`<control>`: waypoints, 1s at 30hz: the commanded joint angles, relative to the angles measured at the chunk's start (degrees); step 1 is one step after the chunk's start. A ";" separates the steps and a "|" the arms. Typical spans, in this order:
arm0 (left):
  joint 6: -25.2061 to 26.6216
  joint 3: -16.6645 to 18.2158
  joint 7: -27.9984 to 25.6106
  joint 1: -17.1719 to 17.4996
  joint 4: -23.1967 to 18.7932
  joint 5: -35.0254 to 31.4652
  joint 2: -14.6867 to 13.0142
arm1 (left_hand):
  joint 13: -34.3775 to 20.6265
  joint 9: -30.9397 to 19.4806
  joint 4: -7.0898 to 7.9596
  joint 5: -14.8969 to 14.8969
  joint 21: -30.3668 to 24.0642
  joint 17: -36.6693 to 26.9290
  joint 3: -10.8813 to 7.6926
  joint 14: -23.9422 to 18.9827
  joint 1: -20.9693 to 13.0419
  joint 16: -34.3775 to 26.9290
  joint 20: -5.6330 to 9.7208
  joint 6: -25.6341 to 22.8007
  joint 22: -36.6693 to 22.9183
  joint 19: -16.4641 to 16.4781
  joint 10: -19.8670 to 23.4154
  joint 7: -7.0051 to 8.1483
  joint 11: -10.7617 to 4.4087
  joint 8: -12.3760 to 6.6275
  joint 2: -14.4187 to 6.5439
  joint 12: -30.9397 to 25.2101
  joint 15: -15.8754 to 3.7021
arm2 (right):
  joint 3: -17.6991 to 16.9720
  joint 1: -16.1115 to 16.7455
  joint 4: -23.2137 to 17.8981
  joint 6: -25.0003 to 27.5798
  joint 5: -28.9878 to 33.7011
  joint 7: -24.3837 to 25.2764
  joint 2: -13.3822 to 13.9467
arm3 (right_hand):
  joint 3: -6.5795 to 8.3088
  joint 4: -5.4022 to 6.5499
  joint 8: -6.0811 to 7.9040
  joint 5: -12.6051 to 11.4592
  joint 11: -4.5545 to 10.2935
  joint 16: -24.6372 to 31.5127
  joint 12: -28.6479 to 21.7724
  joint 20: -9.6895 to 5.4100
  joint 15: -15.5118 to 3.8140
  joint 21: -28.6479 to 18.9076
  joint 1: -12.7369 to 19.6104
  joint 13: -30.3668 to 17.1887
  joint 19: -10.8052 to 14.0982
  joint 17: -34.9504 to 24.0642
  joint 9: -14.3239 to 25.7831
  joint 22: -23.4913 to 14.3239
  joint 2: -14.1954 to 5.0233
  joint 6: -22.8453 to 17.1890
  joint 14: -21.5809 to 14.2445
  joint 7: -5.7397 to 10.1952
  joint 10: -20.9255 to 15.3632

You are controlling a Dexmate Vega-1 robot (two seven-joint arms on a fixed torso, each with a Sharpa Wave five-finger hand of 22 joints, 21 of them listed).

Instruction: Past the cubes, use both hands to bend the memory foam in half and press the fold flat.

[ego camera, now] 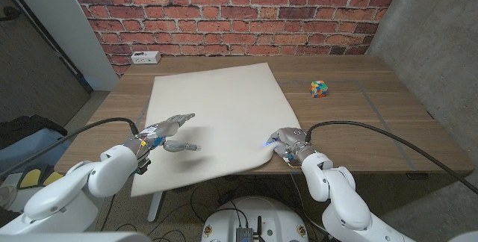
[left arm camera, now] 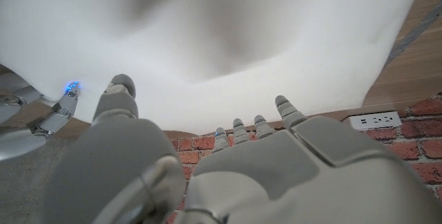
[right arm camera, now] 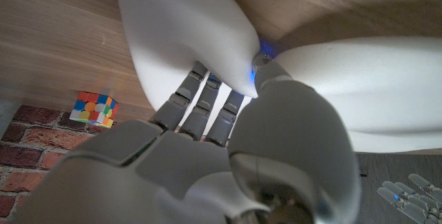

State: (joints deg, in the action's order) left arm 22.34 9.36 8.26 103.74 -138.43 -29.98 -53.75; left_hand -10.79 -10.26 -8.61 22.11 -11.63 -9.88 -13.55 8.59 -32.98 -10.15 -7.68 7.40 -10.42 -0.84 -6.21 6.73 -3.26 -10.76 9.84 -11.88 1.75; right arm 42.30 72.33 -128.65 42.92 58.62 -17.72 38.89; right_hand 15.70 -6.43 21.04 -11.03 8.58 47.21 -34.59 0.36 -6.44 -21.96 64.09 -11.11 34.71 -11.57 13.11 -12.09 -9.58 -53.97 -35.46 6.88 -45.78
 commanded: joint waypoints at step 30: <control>-16.05 6.38 2.41 2.53 2.20 6.98 7.41 | -0.26 -0.09 0.27 1.06 0.49 -0.19 2.58 0.80 -0.50 -0.17 -1.17 1.58 -0.12 -1.72 -1.31 0.23 1.16 0.25 0.41 0.22 0.91 | 11.00 -7.20 8.00 17.81 12.05 23.87 -13.16 | 5.13 -3.35 2.65 -0.95 -11.55 12.33 -13.57 2.56 -2.07 -8.87 2.48 -22.25 7.63 -47.58 5.55 -2.05 3.95 -15.67 -20.76 -12.84 -18.56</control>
State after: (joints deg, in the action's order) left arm 11.70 13.89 9.47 106.22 -137.48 -26.54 -48.19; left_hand -10.79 -10.25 -8.34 22.98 -11.22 -9.90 -11.20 9.21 -33.20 -10.15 -8.69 8.32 -10.42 -2.29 -7.23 7.06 -2.24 -10.76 10.07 -11.85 2.37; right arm 49.62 68.55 -124.55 55.44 64.15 5.96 29.50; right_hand 20.28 -9.87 23.46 -11.59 1.13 59.12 -40.32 2.76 -3.82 -30.15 66.81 -11.12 41.90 -11.57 18.43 -13.97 -5.70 -61.96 -52.43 1.21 -57.17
